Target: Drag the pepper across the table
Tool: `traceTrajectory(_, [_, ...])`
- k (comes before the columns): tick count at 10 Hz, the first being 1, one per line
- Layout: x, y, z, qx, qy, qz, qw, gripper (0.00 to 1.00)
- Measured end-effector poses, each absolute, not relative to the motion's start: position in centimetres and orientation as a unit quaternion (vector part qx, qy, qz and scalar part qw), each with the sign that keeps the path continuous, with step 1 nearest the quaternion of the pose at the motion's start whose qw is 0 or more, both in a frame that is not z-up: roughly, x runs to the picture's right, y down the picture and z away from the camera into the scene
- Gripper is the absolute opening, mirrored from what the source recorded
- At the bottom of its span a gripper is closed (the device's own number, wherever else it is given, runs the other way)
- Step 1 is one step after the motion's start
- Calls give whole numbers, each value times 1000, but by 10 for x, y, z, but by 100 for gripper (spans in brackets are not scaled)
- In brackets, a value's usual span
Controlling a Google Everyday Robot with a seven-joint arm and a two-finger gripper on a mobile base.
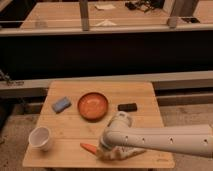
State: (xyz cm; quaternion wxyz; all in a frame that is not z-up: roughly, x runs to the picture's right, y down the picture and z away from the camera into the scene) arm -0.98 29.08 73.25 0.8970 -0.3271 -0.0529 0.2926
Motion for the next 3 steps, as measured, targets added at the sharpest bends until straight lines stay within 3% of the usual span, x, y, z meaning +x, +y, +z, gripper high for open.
traceTrajectory(1, [-10, 291, 733, -327, -53, 296, 896, 72])
traceTrajectory(3, [-11, 291, 733, -328, -53, 299, 894, 74])
